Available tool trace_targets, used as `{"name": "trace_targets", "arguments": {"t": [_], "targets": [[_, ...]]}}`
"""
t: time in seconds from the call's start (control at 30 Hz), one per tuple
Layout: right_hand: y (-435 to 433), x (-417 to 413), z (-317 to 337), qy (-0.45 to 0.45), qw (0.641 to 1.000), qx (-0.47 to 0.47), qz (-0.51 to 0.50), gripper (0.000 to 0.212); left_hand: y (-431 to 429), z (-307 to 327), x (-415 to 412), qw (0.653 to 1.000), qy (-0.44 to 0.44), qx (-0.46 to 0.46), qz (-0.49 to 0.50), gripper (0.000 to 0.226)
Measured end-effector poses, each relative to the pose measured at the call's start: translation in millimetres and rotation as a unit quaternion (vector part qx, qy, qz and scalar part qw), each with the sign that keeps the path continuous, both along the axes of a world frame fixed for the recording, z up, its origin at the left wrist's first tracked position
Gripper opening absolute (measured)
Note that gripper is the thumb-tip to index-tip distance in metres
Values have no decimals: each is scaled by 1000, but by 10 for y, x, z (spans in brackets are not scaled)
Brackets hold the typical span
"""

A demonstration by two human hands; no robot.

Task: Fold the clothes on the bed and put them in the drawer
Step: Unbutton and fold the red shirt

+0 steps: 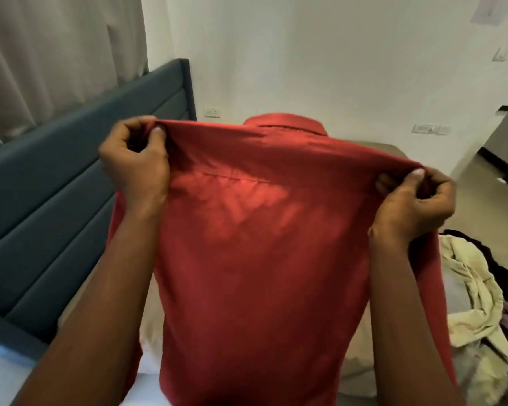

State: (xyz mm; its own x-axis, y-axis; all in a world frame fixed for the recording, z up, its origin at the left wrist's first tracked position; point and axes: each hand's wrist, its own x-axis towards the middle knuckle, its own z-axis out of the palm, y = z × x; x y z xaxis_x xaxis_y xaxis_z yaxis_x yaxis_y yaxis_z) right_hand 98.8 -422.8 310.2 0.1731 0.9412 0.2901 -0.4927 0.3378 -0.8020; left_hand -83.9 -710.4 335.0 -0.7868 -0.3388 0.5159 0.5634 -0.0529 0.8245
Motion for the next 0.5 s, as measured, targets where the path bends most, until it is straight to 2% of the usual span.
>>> {"name": "trace_targets", "arguments": {"t": [0.1, 0.23, 0.43, 0.5], "targets": [[328, -378, -474, -56, 991, -102, 72, 20, 339, -444, -469, 984, -167, -42, -52, 10], [914, -1116, -1517, -133, 959, -215, 129, 28, 947, -1584, -1378, 939, -328, -48, -94, 17], [1831, -2356, -3608, -246, 911, -306, 128, 21, 1919, -3781, -2726, 891, -439, -91, -68, 9], [2133, -2838, -4329, -276, 893, -339, 107, 20, 2214, -4614, -3205, 878, -455, -133, -63, 8]]}}
